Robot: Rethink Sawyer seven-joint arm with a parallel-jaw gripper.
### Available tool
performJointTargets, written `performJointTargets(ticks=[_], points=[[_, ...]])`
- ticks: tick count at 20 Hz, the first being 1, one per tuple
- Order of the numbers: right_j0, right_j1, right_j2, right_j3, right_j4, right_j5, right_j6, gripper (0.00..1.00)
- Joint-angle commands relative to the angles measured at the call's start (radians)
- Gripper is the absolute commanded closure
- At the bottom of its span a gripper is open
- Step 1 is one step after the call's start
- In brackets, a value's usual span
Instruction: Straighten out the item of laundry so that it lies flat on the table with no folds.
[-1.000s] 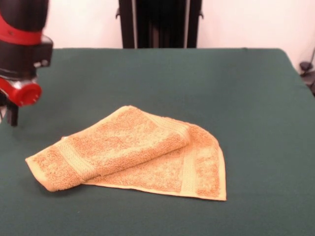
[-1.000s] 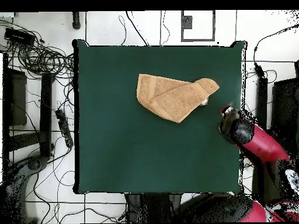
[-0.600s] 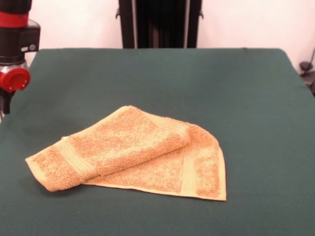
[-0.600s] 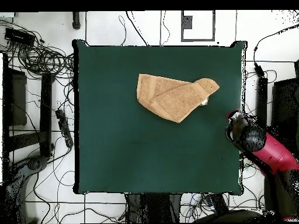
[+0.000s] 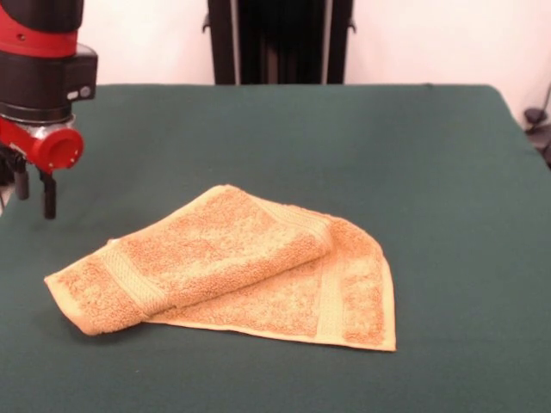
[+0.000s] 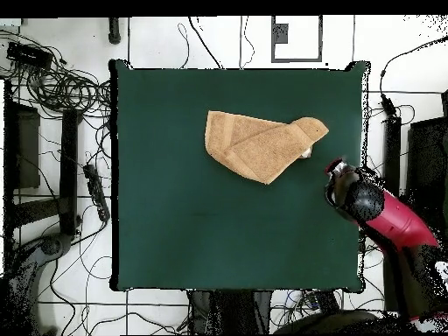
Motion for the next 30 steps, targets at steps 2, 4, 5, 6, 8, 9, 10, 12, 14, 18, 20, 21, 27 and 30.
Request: performJointTargets(ticks=[2, 4, 5, 6, 8, 9, 10, 12, 14, 18, 20, 21, 27, 30], points=[[0.042, 0.000, 0.132, 0.086, -0.024, 0.059, 0.063, 0.00], [0.045, -0.022, 0.132, 0.070, -0.013, 0.114, 0.048, 0.00], [0.046, -0.031, 0.133, 0.061, -0.010, 0.141, 0.038, 0.00], [0.047, -0.039, 0.133, 0.053, -0.004, 0.165, 0.034, 0.00], [0.050, -0.049, 0.134, 0.036, 0.005, 0.205, 0.028, 0.00], [0.056, -0.053, 0.128, 0.024, 0.007, 0.225, 0.025, 0.00], [0.058, -0.055, 0.128, 0.016, 0.011, 0.240, 0.025, 0.00], [0.066, -0.055, 0.122, -0.006, 0.015, 0.267, 0.028, 0.00], [0.071, -0.052, 0.120, -0.023, 0.018, 0.283, 0.034, 0.00], [0.079, -0.050, 0.115, -0.039, 0.018, 0.303, 0.046, 0.00], [0.084, -0.049, 0.113, -0.047, 0.017, 0.310, 0.051, 0.00], [0.087, -0.049, 0.111, -0.051, 0.017, 0.315, 0.053, 0.00], [0.100, -0.015, 0.109, -0.088, 0.023, 0.307, 0.072, 0.00], [0.113, 0.004, 0.095, -0.106, 0.023, 0.290, 0.089, 0.00]])
